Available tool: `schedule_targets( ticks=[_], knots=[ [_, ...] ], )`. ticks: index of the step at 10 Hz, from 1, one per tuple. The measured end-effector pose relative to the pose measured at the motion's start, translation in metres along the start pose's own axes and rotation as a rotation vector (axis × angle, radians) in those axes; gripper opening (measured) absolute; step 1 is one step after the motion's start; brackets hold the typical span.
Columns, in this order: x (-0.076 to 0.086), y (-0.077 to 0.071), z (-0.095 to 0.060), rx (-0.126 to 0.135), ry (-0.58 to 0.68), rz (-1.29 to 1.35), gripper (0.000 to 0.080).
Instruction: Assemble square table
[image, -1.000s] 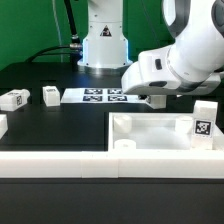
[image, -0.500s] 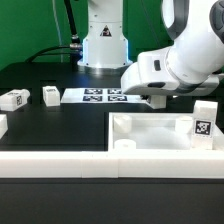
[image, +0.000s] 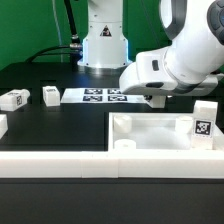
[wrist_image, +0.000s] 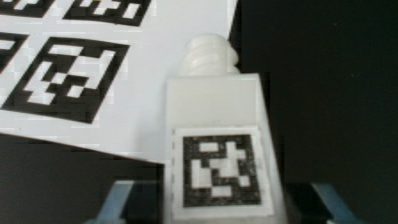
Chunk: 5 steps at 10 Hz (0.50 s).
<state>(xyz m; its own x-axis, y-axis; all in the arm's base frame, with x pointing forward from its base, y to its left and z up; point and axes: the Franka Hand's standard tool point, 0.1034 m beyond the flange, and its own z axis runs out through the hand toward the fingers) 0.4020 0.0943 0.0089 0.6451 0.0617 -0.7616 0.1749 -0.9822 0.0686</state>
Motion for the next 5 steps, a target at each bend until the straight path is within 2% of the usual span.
schedule_targets(
  ticks=[2,3,4,5],
  knots=[
    [0.0,0.001,0.0,0.002,0.0,0.002,0.0286],
    [-0.001,0.007,-0.009,0.012,-0.002,-0.016,0.0286],
    [-0.002,0.026,-0.041,0.034,0.03,-0.006,0.0287],
    [-0.004,0.041,-0.061,0.054,0.051,0.004,0.0287]
  ],
)
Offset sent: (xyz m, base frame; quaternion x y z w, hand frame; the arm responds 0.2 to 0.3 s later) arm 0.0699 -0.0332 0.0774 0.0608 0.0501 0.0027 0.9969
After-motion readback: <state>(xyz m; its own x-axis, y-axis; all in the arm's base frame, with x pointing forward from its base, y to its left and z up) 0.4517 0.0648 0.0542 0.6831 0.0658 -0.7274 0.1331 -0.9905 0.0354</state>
